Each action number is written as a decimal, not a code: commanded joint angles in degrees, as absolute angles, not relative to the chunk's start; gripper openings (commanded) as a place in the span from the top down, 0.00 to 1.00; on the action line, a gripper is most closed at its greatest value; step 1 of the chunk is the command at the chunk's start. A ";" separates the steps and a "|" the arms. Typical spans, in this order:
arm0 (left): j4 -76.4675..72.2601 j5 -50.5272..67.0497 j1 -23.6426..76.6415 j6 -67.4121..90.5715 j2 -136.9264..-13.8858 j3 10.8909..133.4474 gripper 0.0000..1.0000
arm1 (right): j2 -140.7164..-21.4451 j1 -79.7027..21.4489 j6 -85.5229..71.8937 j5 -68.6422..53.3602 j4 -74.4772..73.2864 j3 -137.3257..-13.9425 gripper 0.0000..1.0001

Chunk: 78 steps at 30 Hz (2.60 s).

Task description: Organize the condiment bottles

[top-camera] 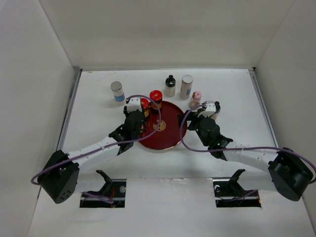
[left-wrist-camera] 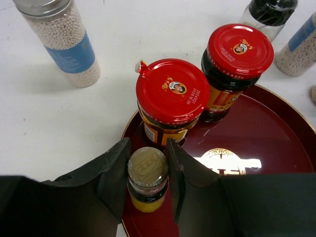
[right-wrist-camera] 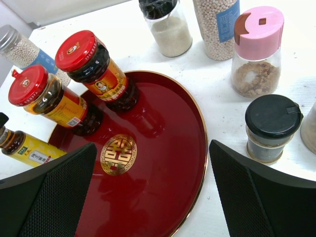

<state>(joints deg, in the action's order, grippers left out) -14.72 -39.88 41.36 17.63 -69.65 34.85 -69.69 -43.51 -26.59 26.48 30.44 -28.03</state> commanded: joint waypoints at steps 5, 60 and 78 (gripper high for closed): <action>-19.51 -39.64 41.53 18.63 -66.63 32.43 0.43 | -69.26 -43.46 -27.07 26.02 32.52 -28.65 0.01; -10.28 -27.16 11.38 18.98 -101.51 70.40 0.34 | -69.70 -43.46 -27.16 25.31 32.26 -29.00 0.01; -17.66 -34.53 15.50 17.94 -83.34 59.60 0.67 | -69.61 -43.46 -26.98 25.49 32.34 -29.18 0.01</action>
